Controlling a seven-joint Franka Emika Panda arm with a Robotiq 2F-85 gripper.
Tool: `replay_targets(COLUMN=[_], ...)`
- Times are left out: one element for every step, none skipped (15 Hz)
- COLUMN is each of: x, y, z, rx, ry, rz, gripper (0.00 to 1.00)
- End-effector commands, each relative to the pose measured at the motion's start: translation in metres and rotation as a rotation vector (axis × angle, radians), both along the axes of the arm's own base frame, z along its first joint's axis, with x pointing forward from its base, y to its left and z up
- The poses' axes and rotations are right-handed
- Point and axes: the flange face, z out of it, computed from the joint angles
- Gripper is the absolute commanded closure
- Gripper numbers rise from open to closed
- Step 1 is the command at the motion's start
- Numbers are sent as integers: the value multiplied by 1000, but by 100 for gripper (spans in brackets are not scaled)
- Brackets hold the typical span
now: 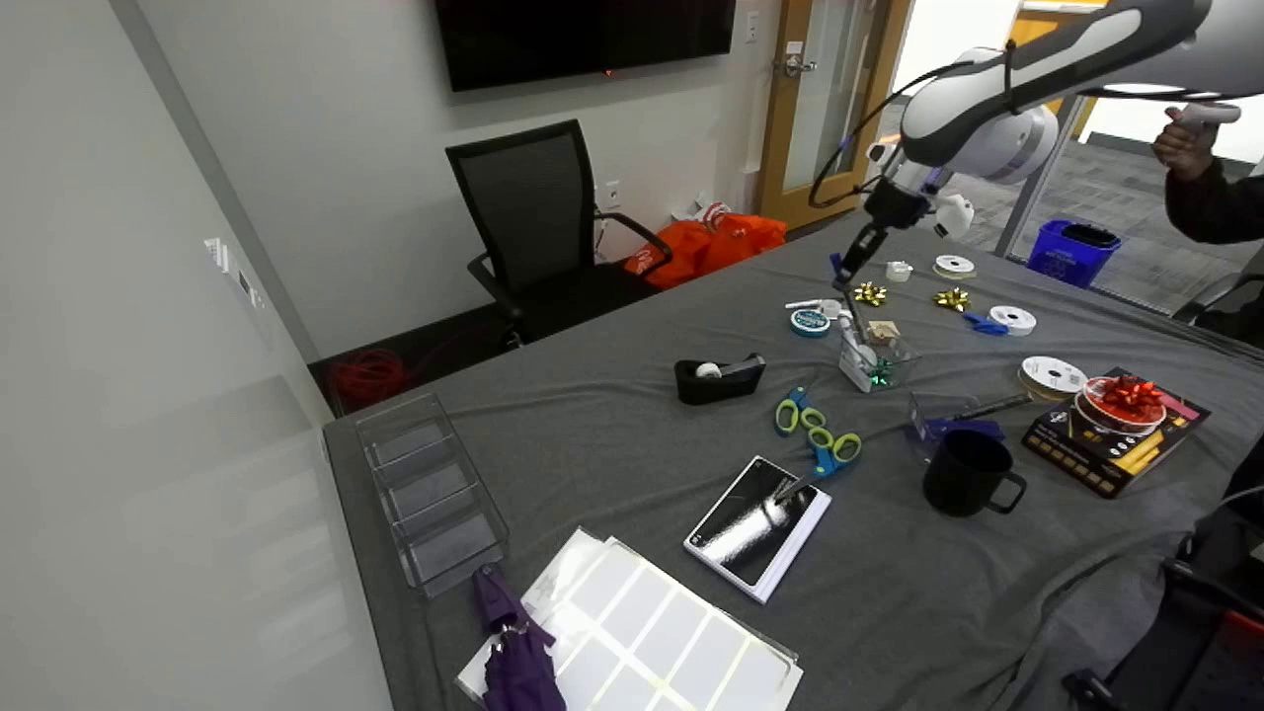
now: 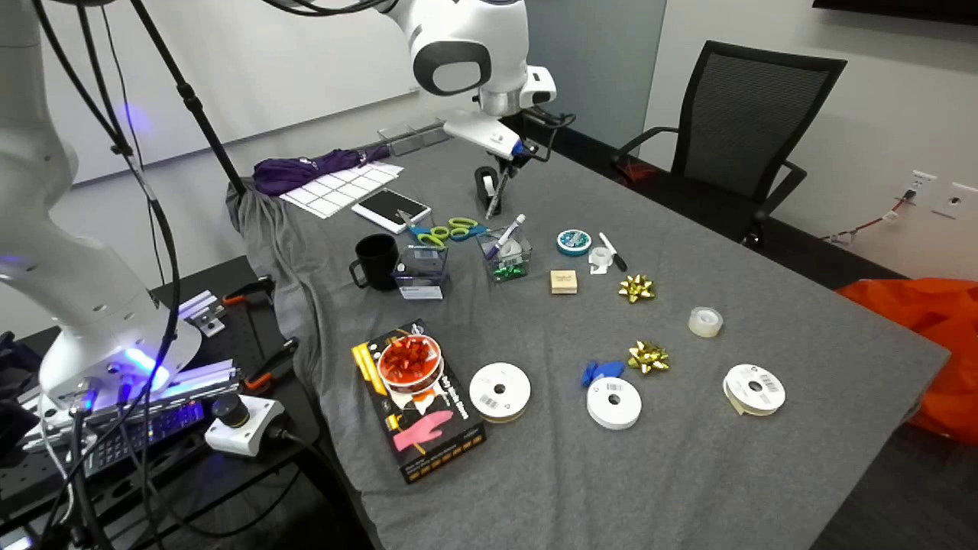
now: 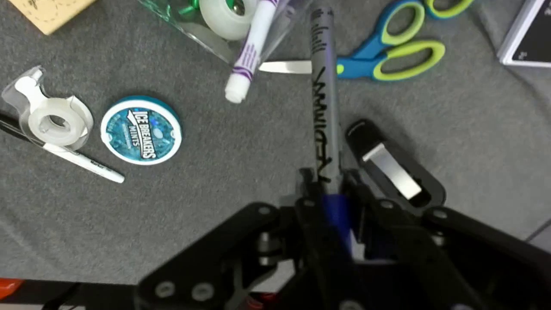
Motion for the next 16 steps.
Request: replay_targets(x=[33, 42, 51, 59, 66, 73, 79, 83, 88, 92, 95, 96, 98, 99, 100, 100], y=[-3, -5, -7, -9, -12, -14, -17, -19, -21, -22, -23, -23, -23, -22, -22, -21], z=[25, 28, 28, 25, 19, 8, -5, -18, -33, -49, -64, -78, -91, -103, -111, -118], rx=[83, 99, 109, 118, 115, 102, 87, 72, 47, 22, -10, -46, -90, -130, -165, -196], ry=[8, -2, -18, -34, -46, -54, -63, -69, -73, -74, -73, -69, -62, -49, -38, -17], rz=[-183, -241, -303, -362, -414, -456, -493, -525, -553, -574, -586, -589, -579, -564, -552, -533], gripper=[95, 95, 95, 95, 95, 95, 95, 95, 95, 95, 95, 95, 95, 95, 95, 95])
